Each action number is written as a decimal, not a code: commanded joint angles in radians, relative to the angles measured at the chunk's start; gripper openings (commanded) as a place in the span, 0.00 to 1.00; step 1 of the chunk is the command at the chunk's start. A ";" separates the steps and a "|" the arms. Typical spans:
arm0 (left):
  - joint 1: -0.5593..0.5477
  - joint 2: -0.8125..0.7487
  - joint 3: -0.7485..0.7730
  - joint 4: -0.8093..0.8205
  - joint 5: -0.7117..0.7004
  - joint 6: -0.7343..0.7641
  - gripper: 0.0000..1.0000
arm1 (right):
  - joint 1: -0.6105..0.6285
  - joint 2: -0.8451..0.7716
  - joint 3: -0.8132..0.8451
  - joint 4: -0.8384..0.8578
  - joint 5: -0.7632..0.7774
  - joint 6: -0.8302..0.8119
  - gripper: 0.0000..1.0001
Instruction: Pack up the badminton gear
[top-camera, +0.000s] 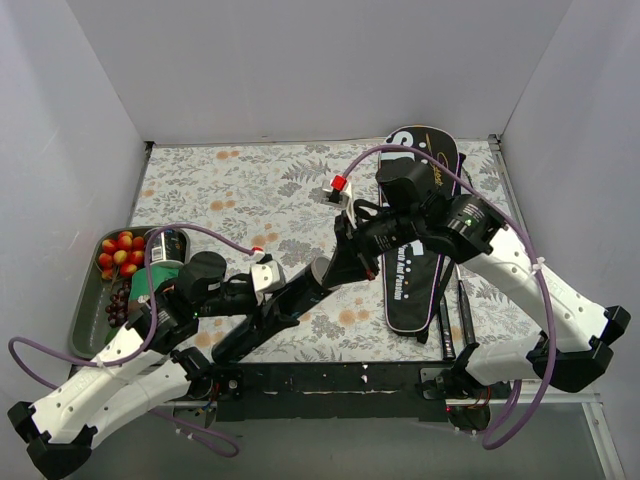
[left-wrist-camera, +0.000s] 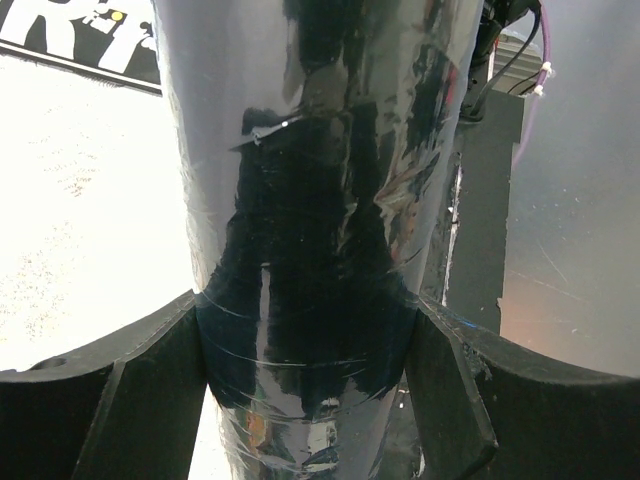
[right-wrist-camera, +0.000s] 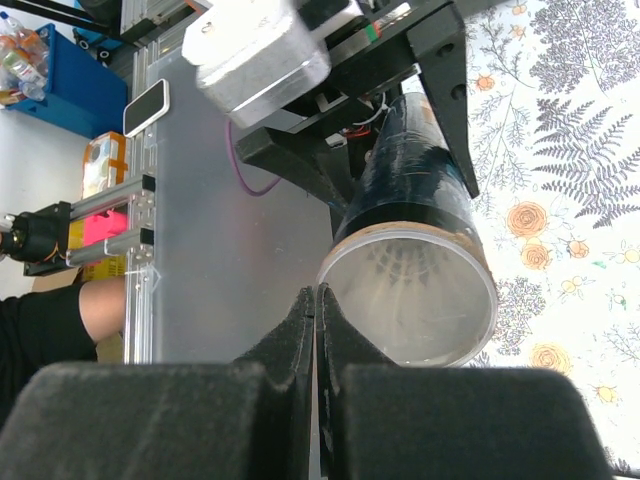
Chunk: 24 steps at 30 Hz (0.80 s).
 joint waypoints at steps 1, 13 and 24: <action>0.002 -0.029 0.008 0.064 0.018 0.001 0.20 | 0.007 0.027 0.049 -0.001 0.009 -0.031 0.01; 0.002 -0.032 0.006 0.066 0.013 0.006 0.20 | 0.007 0.032 0.066 -0.036 -0.017 -0.057 0.01; 0.002 -0.012 0.012 0.064 0.013 0.016 0.20 | 0.010 0.043 0.048 -0.098 -0.059 -0.086 0.01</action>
